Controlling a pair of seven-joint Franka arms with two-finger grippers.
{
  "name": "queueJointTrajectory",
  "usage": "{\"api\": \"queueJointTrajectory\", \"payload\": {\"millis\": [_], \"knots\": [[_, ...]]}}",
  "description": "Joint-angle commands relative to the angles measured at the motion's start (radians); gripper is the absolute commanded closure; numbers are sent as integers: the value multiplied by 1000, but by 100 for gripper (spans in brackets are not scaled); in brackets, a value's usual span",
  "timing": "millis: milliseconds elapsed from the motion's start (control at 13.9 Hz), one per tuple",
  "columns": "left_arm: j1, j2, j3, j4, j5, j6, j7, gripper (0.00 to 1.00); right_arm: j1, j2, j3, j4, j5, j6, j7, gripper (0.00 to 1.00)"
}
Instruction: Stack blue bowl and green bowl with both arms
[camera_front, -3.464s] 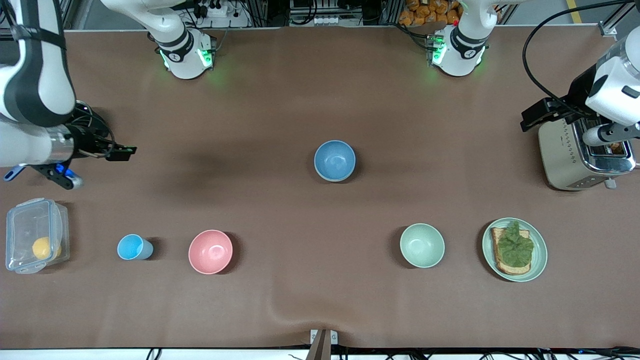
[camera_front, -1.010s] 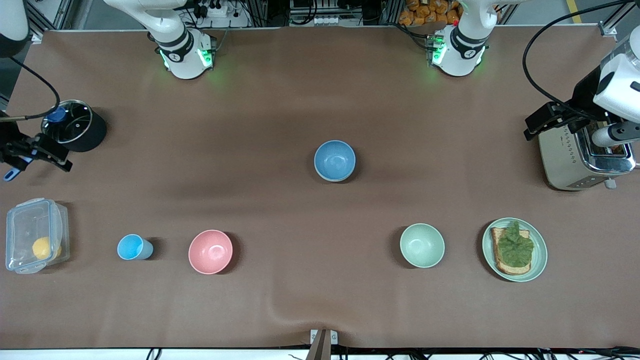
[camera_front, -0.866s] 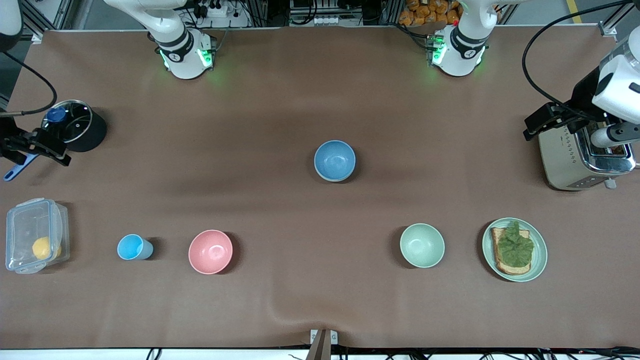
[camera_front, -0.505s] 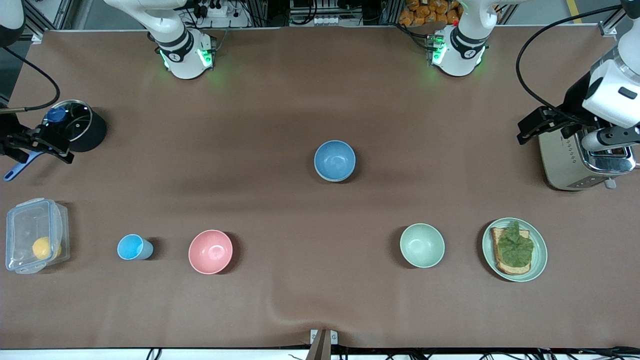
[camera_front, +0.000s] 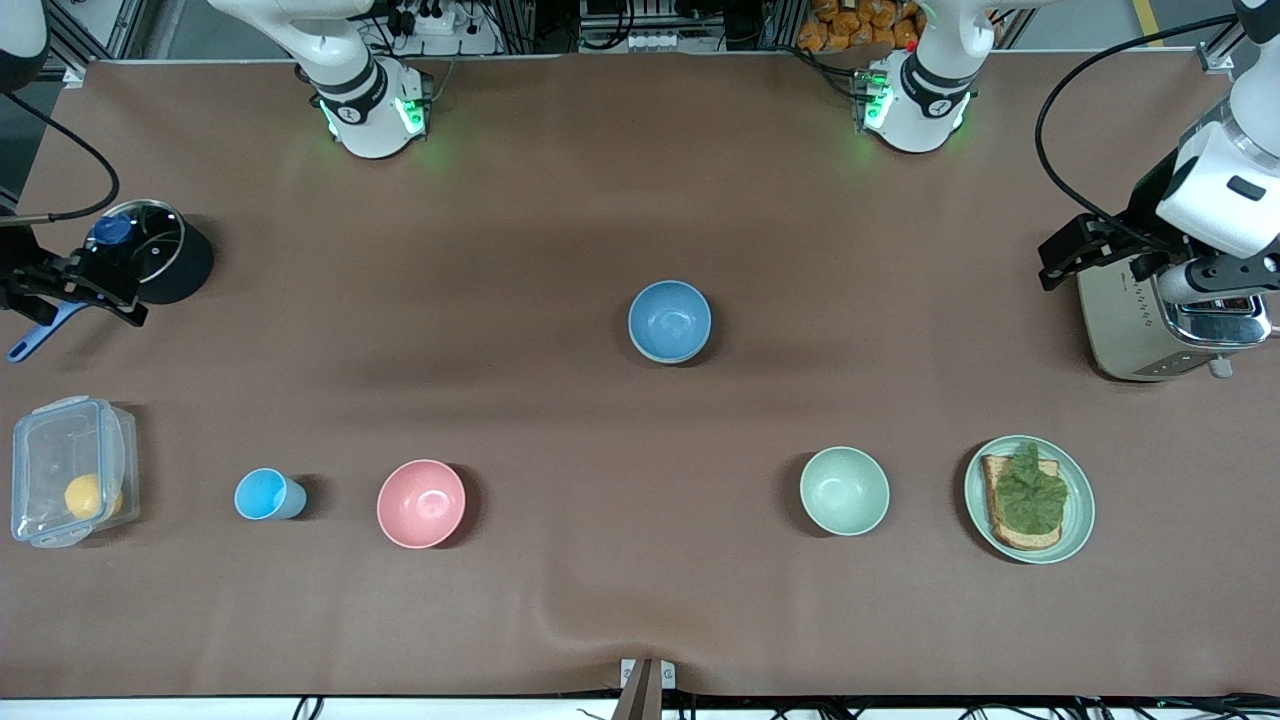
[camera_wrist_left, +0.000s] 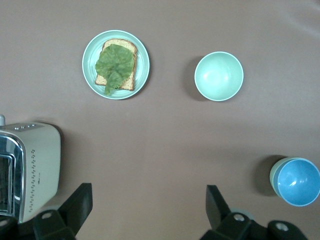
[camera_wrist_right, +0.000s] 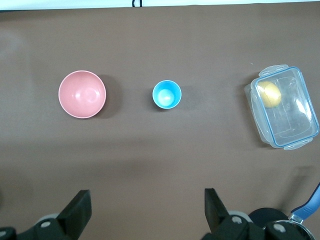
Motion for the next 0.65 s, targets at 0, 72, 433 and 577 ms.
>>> {"api": "queueJointTrajectory", "payload": {"millis": [0,72,433,577], "knots": [[7,-5,-4,4,23,8,49,0,-28,-9,26,6,-11,-16,2,0],[8,-5,-5,4,23,2,49,0,-29,-10,26,6,-11,-16,1,0],[7,-6,-5,4,23,-14,47,0,-31,-9,24,6,-11,-33,4,0],[7,-8,-5,4,23,-18,49,0,-31,-9,24,8,-11,-35,4,0]]}}
